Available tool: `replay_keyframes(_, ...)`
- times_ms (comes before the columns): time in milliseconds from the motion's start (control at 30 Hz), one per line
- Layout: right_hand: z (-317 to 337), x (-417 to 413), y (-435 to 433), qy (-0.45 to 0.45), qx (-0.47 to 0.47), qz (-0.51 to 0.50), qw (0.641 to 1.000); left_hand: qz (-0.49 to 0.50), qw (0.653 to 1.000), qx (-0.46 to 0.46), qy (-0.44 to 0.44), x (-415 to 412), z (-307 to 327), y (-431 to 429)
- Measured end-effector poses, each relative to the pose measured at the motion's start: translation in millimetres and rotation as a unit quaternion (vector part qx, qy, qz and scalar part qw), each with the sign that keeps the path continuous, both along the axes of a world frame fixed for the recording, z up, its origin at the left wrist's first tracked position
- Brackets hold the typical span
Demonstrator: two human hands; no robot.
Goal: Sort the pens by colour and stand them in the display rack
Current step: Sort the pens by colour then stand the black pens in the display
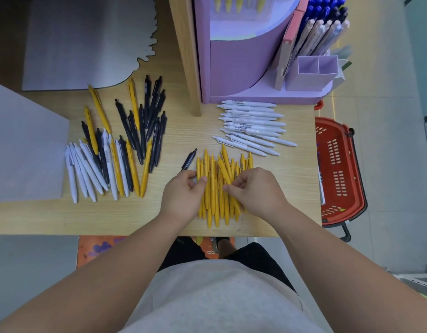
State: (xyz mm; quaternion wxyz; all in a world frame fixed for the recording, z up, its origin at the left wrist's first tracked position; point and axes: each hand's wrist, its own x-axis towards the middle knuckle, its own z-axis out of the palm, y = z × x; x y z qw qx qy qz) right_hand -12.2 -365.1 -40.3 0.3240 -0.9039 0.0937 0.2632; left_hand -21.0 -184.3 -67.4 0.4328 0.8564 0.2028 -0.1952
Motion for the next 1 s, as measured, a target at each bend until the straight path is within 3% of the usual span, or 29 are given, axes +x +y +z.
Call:
replay_keyframes(300,-5,15,13,0.016,-0.149,0.043,0.988,-0.041,0.999,0.021,-0.006,-2,2,0)
replay_keyframes(500,3,8,9,0.043,-0.114,0.006,0.993,-0.052,0.998,0.025,-0.013,-1,2,0)
replay_keyframes(633,4,-10,-5,0.059,-0.116,0.033,0.991,-0.083,0.995,0.048,-0.023,-3,5,1)
replay_keyframes(800,-8,-8,-34,0.033,-0.114,-0.055,0.991,-0.164,0.981,0.091,-0.044,-6,11,2)
replay_keyframes(1000,-16,-16,-35,0.042,-0.094,-0.067,0.992,-0.196,0.976,0.083,-0.047,-10,6,-18)
